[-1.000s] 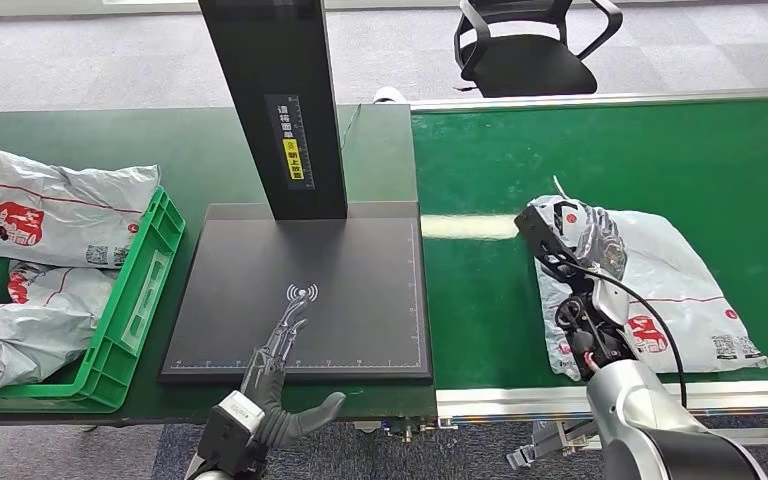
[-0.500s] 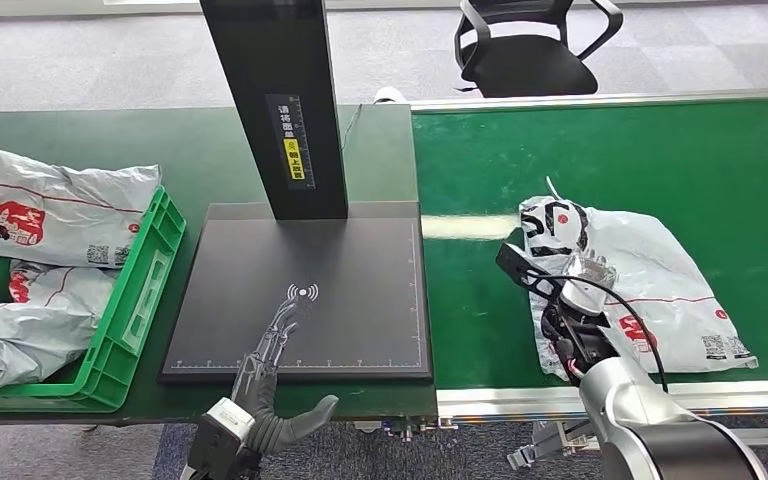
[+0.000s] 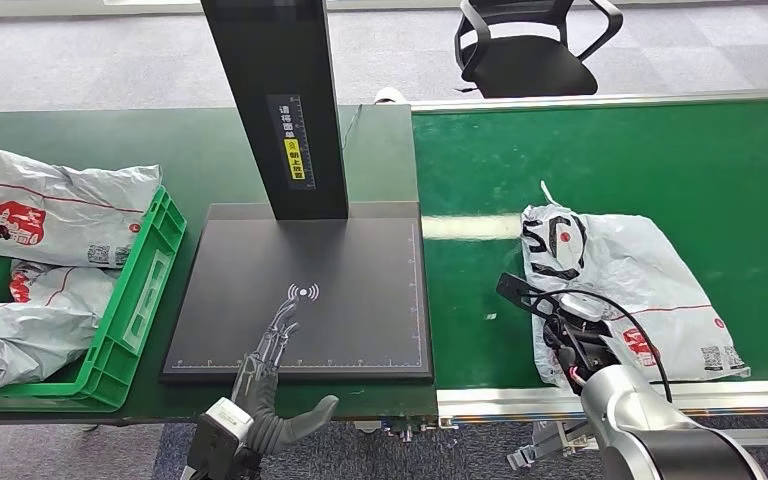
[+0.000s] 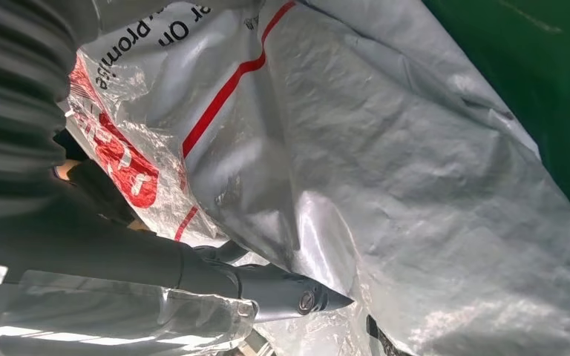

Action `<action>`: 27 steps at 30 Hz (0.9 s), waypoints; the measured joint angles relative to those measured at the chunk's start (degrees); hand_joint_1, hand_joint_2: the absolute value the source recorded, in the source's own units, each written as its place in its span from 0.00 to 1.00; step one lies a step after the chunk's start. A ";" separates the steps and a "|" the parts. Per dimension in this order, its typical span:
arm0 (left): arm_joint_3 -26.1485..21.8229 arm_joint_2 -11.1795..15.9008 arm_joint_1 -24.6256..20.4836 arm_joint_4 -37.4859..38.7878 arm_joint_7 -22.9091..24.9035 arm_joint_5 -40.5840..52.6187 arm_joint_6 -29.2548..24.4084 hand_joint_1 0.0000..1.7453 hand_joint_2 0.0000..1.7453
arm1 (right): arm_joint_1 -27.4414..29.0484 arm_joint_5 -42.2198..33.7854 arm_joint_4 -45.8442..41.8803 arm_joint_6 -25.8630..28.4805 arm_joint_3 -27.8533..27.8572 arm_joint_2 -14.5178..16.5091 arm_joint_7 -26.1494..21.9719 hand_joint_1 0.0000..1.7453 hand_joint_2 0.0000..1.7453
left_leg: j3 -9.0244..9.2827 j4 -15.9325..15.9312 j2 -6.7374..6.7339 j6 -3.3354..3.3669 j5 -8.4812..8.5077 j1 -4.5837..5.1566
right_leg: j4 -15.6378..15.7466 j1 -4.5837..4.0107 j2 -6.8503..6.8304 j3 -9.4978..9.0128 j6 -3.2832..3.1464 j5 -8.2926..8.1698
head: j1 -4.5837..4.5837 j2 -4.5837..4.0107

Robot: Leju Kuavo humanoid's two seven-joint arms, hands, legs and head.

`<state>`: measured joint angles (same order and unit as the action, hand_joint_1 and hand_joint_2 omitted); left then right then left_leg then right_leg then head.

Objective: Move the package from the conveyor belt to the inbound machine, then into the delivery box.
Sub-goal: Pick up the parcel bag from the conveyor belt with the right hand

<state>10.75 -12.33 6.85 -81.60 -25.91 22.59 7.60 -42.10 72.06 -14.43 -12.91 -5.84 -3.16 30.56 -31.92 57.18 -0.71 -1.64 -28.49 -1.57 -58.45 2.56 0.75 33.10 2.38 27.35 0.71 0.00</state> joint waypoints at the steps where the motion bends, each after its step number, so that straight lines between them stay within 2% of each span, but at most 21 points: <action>1: 0.16 0.16 -0.01 0.25 -0.27 -0.35 -0.20 0.00 1.00 | 0.05 0.11 0.01 -0.19 0.17 0.02 -0.18 1.00 1.00 | 0.00 0.00 0.00 0.00 0.00 0.00 | 0.00 0.00 0.00 0.00 0.00 0.00 | 0.00 0.00; 20: 1.82 1.23 -1.09 3.48 -1.26 -1.54 -0.62 0.00 1.00 | 0.00 0.77 0.01 1.09 0.88 0.01 -1.82 1.00 1.00 | 0.26 0.00 0.02 0.00 0.00 0.00 | 0.01 0.00 -0.01 -0.27 0.00 0.01 | 0.01 0.00; 27: 2.44 1.62 -1.21 3.57 -1.57 -2.15 -1.17 0.00 1.00 | 0.04 1.03 0.01 4.58 1.45 0.22 -3.57 1.00 1.00 | 0.25 0.00 0.02 0.00 0.00 0.00 | 0.00 0.00 -0.02 -0.28 0.00 0.00 | 0.02 0.00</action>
<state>13.20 -10.71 5.63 -78.03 -27.49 20.44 6.43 -42.06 73.08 -14.43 -8.33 -4.39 -2.93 26.99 -31.68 57.18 -0.69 -1.64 -28.49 -1.57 -58.45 2.56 0.73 32.83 2.38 27.36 0.73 0.00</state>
